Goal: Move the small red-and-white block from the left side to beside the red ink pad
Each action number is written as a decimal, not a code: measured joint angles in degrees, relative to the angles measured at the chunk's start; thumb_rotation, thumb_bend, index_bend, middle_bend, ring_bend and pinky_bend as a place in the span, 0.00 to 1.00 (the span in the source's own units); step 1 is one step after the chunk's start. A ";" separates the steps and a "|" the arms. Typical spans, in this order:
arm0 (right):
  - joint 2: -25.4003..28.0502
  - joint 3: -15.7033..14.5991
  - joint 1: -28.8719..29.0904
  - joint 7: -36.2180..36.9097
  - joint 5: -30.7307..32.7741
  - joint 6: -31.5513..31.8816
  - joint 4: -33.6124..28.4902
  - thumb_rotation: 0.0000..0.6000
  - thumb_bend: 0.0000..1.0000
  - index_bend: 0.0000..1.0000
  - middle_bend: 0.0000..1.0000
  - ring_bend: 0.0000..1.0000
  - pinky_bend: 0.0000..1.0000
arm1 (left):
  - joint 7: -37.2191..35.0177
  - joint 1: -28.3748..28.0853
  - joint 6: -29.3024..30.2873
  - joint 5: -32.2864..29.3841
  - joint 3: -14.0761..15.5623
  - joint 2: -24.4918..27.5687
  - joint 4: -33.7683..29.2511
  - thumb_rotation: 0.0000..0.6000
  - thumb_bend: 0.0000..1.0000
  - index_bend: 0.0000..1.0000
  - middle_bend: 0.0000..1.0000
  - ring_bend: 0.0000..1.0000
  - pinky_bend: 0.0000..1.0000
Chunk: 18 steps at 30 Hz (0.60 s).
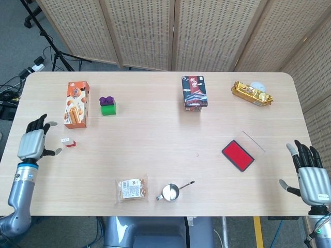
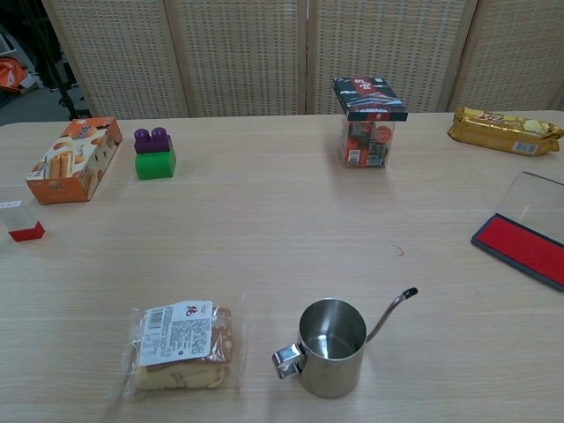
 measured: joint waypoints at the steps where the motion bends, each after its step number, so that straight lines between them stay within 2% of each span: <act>1: 0.06 0.05 0.07 0.19 0.12 -0.18 0.06 1.00 0.00 0.00 0.00 0.00 0.00 | 1.06 -0.69 -0.32 -1.26 -0.25 -1.02 0.99 1.00 0.18 0.34 0.00 0.00 0.00; 8: 0.19 0.18 0.28 0.81 0.67 -0.78 0.27 1.00 0.00 0.00 0.00 0.00 0.00 | 4.57 -3.94 -2.38 -7.75 -1.35 -6.43 7.32 1.00 0.23 0.37 0.00 0.00 0.00; 18: 0.23 0.05 0.50 0.98 0.89 -1.42 0.27 1.00 0.00 0.00 0.00 0.00 0.00 | 5.55 -5.01 -3.48 -10.10 -1.18 -8.52 10.33 1.00 0.27 0.42 0.00 0.00 0.00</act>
